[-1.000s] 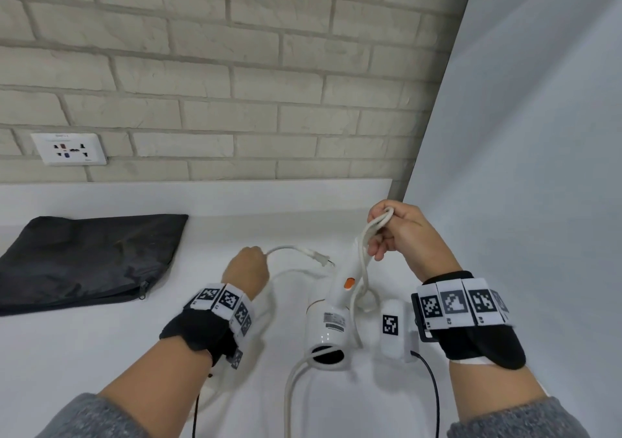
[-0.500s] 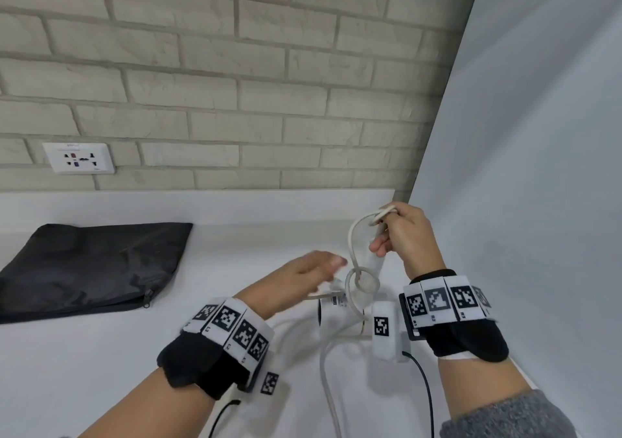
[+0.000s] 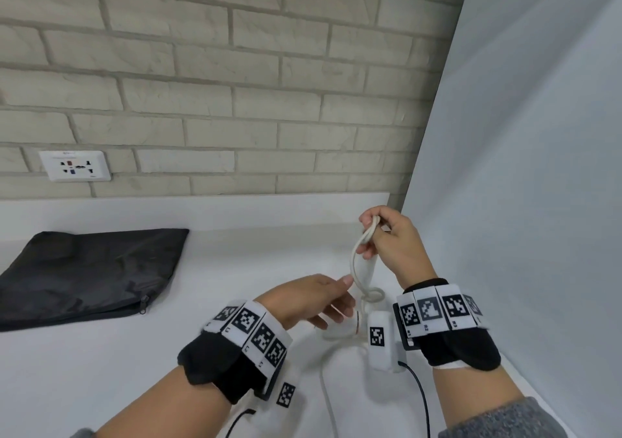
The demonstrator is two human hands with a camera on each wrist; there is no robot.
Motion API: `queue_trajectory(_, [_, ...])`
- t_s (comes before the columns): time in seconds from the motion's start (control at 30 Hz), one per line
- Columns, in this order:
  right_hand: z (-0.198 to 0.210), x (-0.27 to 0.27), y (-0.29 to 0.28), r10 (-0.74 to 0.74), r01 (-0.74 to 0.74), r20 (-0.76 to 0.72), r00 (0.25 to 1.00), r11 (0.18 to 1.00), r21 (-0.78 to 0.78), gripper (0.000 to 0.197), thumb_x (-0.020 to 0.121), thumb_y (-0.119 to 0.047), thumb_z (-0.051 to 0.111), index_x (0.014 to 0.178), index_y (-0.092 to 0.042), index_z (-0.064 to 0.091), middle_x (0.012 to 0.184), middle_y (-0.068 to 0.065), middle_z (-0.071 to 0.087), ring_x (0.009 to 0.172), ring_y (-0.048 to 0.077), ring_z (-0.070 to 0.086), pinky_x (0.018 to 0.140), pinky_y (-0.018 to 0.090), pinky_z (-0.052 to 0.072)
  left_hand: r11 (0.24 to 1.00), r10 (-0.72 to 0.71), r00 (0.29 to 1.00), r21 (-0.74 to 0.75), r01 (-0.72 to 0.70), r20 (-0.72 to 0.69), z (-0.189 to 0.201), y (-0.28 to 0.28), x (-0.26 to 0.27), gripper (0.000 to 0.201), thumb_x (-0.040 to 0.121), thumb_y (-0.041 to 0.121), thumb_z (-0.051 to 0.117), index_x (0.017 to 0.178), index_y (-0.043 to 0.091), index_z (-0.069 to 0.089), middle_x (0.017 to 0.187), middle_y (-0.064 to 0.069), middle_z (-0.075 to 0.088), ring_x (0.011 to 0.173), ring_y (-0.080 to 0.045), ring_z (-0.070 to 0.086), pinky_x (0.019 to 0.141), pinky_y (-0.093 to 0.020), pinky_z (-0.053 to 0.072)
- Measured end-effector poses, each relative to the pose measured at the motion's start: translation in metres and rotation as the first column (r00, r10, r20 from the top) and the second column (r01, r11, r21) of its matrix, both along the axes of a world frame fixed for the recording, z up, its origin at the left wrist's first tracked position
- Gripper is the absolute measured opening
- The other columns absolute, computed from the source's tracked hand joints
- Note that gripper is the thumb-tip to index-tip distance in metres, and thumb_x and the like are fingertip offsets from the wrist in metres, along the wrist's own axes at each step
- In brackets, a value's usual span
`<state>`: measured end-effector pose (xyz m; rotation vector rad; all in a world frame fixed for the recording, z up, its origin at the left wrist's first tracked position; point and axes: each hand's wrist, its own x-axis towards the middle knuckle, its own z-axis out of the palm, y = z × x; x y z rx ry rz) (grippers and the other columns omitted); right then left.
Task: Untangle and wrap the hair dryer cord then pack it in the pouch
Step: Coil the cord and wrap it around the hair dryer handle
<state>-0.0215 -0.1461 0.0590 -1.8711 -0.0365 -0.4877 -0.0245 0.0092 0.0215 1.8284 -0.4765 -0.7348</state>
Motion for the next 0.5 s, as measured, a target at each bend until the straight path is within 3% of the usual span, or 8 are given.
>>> queue_trajectory(0.17, [-0.003,-0.002,-0.001,-0.003,0.003,0.02,1.0,1.0,0.01,0.037,0.083,0.012,0.033,0.071,-0.017,0.054,0.101,0.016,0.05,0.05,0.008,0.064,0.049,0.017,0.05,0.982,-0.086,0.933,-0.186,0.021,-0.349,-0.006,-0.007,0.001,0.052,0.094,0.051,0.026,0.083,0.012,0.059,0.081,-0.003,0.065,0.077,-0.016,0.062,0.068,-0.025,0.047])
queue_trajectory(0.3, [-0.005,-0.003,-0.002,0.046,-0.046,-0.004,0.999,0.999,0.008,0.037,0.086,0.01,0.035,0.077,-0.02,0.056,0.104,0.018,0.048,0.058,0.008,0.067,0.051,0.016,0.051,0.96,-0.06,0.907,-0.272,-0.062,-0.418,0.0,-0.003,0.005,0.035,0.09,0.038,0.047,0.067,0.012,0.054,0.056,0.001,0.057,0.054,-0.011,0.06,0.063,-0.026,0.053])
queue_trajectory(0.4, [0.001,-0.008,-0.007,0.133,-0.13,-0.069,0.989,0.99,0.054,0.038,0.086,0.008,0.032,0.081,-0.017,0.061,0.104,0.018,0.047,0.059,0.011,0.067,0.048,0.019,0.048,0.893,0.127,0.906,-0.352,-0.282,-0.403,0.012,0.004,0.013,0.027,0.09,0.016,0.053,0.065,0.007,0.052,0.047,-0.002,0.052,0.039,-0.007,0.054,0.048,-0.023,0.055])
queue_trajectory(0.5, [0.007,-0.015,-0.014,0.178,-0.179,-0.092,0.98,0.984,-0.004,0.03,0.094,-0.01,0.041,0.079,-0.014,0.067,0.09,0.013,0.049,0.052,0.011,0.057,0.045,0.022,0.038,0.765,0.437,0.875,-0.426,-0.484,-0.21,0.026,0.015,0.023,0.023,0.093,0.006,0.048,0.071,0.007,0.056,0.051,-0.003,0.056,0.042,-0.007,0.053,0.048,-0.019,0.052])
